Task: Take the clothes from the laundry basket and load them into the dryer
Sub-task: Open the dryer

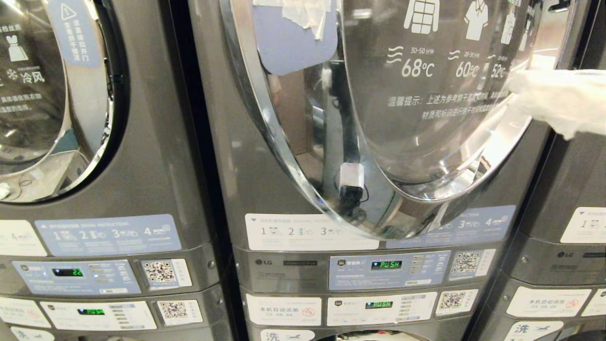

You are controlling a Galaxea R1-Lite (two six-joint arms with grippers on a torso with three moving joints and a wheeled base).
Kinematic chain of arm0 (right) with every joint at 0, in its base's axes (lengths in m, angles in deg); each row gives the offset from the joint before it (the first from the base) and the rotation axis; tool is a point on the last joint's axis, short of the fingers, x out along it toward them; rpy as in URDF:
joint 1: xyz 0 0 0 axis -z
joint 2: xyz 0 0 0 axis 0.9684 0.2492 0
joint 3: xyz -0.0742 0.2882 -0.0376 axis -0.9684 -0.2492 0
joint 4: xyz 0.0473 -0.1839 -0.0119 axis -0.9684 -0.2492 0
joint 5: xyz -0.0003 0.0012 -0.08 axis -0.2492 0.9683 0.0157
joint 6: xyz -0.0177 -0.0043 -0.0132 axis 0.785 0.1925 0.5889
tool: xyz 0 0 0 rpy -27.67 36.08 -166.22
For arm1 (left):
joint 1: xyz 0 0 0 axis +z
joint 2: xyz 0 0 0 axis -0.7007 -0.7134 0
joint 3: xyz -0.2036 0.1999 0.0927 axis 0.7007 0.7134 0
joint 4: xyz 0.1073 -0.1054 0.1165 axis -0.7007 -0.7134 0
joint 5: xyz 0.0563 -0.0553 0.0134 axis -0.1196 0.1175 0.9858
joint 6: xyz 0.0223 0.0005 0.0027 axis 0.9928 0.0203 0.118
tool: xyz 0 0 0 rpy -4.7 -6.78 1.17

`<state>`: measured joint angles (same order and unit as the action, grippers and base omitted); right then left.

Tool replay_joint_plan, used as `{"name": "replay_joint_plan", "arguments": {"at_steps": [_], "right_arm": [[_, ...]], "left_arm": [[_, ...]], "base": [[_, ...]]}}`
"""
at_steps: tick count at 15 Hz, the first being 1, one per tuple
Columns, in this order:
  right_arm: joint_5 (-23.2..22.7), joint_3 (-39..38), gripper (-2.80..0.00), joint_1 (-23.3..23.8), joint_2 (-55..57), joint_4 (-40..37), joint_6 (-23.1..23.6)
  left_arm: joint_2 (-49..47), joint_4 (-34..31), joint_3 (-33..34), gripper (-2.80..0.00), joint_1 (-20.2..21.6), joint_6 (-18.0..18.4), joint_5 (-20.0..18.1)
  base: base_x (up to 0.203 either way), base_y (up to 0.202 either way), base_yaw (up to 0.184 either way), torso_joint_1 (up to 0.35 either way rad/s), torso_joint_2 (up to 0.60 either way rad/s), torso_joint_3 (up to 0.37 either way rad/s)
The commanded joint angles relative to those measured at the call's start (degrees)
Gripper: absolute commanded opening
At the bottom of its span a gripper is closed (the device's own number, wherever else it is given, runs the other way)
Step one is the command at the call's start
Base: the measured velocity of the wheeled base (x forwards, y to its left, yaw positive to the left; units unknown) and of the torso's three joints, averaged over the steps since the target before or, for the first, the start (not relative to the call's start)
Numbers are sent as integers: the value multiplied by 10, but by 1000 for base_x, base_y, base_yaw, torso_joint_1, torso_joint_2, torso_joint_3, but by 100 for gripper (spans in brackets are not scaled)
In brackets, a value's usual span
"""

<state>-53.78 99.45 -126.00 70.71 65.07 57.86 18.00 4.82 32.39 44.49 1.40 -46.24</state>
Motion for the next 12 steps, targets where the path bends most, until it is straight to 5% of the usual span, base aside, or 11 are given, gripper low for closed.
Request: {"name": "replay_joint_plan", "arguments": {"at_steps": [1, 3, 4, 8, 12], "right_arm": [[52, -18, 0, 5, -99, -101, -8], [76, -48, 0, 6, -183, -174, -35], [82, -65, -280, 7, -229, -206, -47], [124, -177, -280, 61, -409, -294, -91], [187, -400, -280, 244, -462, -286, -133]], "left_arm": [[0, 0, 0, -280, 1, 0, -1], [-1, 0, 0, -280, 1, 0, -1], [-1, 0, 0, -280, 0, 0, -1], [-1, 0, 0, -280, 1, 0, 0], [-1, 0, 0, -280, 0, 0, 0]], "base": [[0, 0, 0, 0, 0, 0], [0, 0, 0, 0, 0, 0], [0, 0, 0, 0, 0, 0], [0, 0, 0, 0, 0, 0], [0, 0, 0, 0, 0, 0]]}}
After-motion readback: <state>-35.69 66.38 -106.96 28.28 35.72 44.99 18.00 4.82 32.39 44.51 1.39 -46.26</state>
